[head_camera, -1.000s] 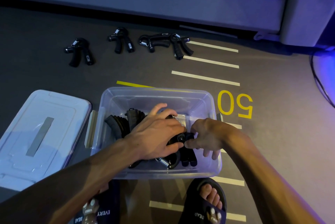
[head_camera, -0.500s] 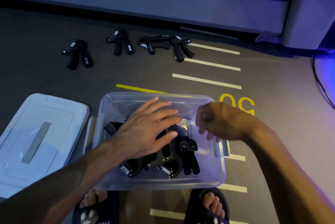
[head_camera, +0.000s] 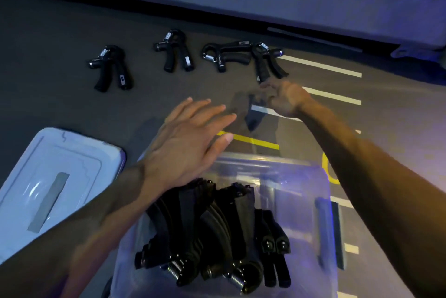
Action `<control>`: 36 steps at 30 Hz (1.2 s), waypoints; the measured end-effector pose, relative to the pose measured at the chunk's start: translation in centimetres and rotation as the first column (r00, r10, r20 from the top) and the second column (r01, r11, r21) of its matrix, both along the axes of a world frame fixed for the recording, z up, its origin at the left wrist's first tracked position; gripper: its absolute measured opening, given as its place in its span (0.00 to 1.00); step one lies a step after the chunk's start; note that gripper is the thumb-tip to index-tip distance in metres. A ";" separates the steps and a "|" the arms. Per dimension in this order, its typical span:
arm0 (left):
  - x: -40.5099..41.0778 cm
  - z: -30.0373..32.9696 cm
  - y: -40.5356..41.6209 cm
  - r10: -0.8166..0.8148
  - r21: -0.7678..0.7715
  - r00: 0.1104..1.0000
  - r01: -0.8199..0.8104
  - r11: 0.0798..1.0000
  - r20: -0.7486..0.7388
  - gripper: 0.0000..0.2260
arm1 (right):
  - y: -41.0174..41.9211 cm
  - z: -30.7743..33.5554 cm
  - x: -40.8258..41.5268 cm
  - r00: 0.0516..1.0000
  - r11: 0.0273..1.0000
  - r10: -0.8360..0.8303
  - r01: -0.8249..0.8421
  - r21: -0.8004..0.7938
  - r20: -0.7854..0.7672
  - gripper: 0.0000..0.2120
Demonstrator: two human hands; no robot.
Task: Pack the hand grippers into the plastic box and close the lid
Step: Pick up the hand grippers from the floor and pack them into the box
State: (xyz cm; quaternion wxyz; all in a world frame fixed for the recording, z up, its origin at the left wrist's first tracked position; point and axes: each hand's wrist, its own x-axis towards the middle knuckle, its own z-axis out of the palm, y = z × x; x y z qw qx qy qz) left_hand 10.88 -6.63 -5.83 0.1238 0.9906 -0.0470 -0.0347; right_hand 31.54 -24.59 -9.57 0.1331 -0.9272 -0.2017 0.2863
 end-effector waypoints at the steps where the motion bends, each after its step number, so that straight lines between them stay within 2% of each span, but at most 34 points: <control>1: 0.5 0.0 0.0 0.007 0.000 1.000 -0.007 1.000 -0.013 0.24 | 0.8 -1.1 1.1 1.000 1.000 -0.015 0.015 -0.001 -0.006 0.18; 7: 1.7 0.0 0.3 0.016 -0.076 0.998 -0.021 0.997 -0.060 0.25 | 3.0 -5.2 3.9 0.992 0.991 0.057 -0.042 -0.130 0.114 0.18; 9: 1.7 0.1 0.5 0.010 -0.109 0.998 -0.017 0.994 -0.063 0.25 | 2.8 -5.7 4.1 0.986 0.990 0.038 -0.016 -0.141 0.159 0.20; 12: 1.6 0.2 0.6 0.013 -0.126 0.997 -0.022 0.992 -0.077 0.24 | 2.0 -5.6 3.8 0.981 0.998 -0.043 0.049 -0.027 0.189 0.17; 15: 1.6 0.7 0.5 0.008 -0.118 0.997 -0.018 0.993 -0.081 0.24 | 1.0 -4.6 2.7 0.979 0.993 -0.041 0.017 0.118 0.198 0.11; 19: 1.0 1.9 -0.1 -0.001 -0.134 0.998 -0.007 0.991 -0.056 0.24 | 0.3 -1.0 0.7 0.959 0.944 -0.125 0.037 0.327 0.254 0.05; 24: -0.8 3.6 -1.5 0.031 -0.201 0.997 -0.016 0.980 0.075 0.18 | -1.8 5.2 -3.2 0.884 0.835 -0.361 0.164 0.526 0.298 0.06; 29: -2.8 5.6 -3.1 0.066 -0.270 0.989 -0.029 0.962 0.129 0.19 | -4.6 12.7 -9.5 0.820 0.820 -0.360 0.051 0.570 0.445 0.06; 32: -3.8 6.4 -4.1 0.113 -0.317 0.984 -0.064 0.946 0.136 0.25 | -6.1 16.7 -13.6 0.818 0.830 -0.326 0.008 0.557 0.473 0.06; 36: -4.8 7.2 -5.7 0.065 -0.313 0.984 -0.011 0.950 0.163 0.33 | -7.3 19.1 -17.7 0.833 0.859 -0.270 -0.017 0.511 0.483 0.08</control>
